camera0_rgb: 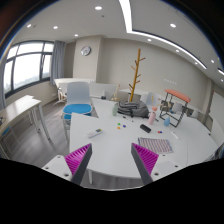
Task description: Fold towel
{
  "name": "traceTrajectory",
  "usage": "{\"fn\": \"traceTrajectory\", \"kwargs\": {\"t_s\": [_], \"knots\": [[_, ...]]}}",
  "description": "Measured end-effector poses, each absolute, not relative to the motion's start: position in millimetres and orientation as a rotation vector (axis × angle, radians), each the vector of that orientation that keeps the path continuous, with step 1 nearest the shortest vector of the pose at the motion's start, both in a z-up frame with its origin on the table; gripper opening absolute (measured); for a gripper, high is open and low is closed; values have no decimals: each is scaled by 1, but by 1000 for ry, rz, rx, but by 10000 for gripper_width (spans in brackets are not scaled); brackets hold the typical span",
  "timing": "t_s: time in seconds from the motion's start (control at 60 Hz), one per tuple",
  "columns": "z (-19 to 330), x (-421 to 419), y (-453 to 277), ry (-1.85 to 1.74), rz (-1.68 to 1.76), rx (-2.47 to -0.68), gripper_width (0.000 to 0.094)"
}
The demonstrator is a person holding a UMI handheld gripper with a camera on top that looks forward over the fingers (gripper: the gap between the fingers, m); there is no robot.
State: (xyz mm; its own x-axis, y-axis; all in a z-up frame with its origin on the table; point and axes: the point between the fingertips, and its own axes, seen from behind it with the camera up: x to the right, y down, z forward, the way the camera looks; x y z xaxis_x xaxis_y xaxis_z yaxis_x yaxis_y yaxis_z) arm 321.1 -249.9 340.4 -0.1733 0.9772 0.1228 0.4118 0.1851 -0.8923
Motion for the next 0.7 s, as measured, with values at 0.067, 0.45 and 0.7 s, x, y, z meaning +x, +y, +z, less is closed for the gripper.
{"fn": "traceTrajectory", "kwargs": {"t_s": [0.067, 0.45, 0.7], "knots": [[336, 321, -238, -1700, 915, -1333, 851], [262, 319, -135, -1641, 780, -1444, 849], [213, 273, -87, -1619, 775, -1484, 849]]}}
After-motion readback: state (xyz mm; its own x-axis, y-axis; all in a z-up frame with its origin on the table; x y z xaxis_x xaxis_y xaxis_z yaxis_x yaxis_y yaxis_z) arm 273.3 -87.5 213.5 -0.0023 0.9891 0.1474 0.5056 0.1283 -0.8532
